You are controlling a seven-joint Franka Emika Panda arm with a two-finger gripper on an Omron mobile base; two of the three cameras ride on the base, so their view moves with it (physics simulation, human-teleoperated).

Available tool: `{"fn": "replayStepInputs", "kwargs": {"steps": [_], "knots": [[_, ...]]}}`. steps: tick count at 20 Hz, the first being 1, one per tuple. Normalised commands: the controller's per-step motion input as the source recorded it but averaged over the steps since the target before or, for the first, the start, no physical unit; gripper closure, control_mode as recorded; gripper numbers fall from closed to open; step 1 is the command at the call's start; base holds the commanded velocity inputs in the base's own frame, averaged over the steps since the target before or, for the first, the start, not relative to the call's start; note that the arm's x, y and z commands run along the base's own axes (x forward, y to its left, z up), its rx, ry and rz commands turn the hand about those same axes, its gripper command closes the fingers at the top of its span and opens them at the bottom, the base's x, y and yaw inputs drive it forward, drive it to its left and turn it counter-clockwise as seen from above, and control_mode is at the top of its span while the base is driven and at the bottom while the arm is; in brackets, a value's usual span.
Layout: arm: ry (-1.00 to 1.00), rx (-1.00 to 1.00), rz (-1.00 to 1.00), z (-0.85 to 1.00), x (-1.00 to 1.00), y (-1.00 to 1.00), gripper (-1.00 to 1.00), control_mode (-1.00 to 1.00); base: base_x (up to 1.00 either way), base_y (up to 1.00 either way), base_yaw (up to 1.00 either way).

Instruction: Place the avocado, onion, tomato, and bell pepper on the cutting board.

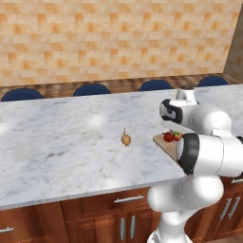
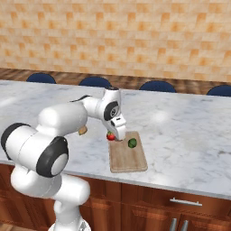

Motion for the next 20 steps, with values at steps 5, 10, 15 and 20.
{"fn": "replayStepInputs", "kwargs": {"steps": [5,10,15,20], "knots": [[-0.04,0.00,0.00,-0.25,0.01,0.08,1.00,-1.00,0.00,0.00,0.00],[-0.03,-0.01,0.00,-0.24,0.13,0.00,1.00,-1.00,0.00,0.00,0.00],[-0.01,-0.02,0.00,-0.17,0.27,0.00,1.00,-1.00,0.00,0.00,0.00],[0.00,-0.02,0.00,-0.07,0.20,-0.11,1.00,-1.00,0.00,0.00,0.00]]}}
